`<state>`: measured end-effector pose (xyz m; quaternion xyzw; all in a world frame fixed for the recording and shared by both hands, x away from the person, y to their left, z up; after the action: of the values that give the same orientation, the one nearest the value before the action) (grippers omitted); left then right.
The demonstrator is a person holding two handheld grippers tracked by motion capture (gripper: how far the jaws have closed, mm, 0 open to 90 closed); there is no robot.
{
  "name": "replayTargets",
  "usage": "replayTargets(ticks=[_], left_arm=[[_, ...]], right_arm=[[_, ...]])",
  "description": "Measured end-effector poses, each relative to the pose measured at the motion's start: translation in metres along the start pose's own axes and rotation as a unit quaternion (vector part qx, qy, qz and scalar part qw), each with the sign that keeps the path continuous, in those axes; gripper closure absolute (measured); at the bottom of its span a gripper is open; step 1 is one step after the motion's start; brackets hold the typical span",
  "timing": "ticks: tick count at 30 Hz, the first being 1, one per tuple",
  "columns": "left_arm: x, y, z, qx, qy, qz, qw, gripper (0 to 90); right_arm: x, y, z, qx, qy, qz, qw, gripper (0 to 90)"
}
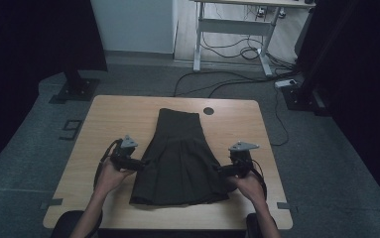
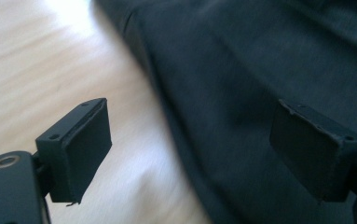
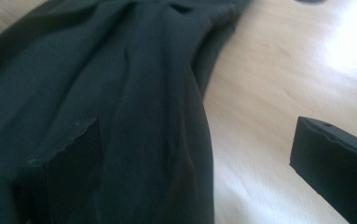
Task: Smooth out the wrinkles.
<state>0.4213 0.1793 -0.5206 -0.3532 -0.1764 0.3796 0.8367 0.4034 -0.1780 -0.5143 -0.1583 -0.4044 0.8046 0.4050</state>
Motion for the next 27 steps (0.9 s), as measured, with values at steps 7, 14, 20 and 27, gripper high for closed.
replayTargets(ticks=[7, 14, 20, 27], left_arm=[[0.000, -0.023, -0.024, -0.010, -0.011, 0.009, 0.9998, 12.8], [0.007, -0.017, -0.051, 0.013, -0.033, 0.023, 0.9991, 13.1], [0.011, -0.003, -0.067, 0.031, -0.044, 0.022, 0.9983, 13.3], [0.013, 0.002, -0.070, 0.024, -0.036, 0.031, 0.9986, 12.8]], right_arm=[[0.005, -0.024, -0.028, 0.010, -0.002, 0.007, 0.9999, 3.1], [-0.002, -0.030, -0.056, 0.028, 0.019, 0.006, 0.9994, 8.4], [-0.009, -0.018, -0.072, 0.060, 0.037, 0.009, 0.9975, 10.0], [-0.018, 0.002, -0.083, 0.088, 0.051, 0.004, 0.9948, 9.9]])
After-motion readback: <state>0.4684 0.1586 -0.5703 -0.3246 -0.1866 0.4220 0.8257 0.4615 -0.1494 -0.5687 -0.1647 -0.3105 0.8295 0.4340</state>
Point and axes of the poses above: each handheld gripper's, and its own axes: z roughly backward along the jaws, y roughly out of its underside, x roughly to its left, the point moved 4 cm from there along -z, roughly forward along the jaws, and after that the axes turned 1 degree about -y, right-handed, at the moved point
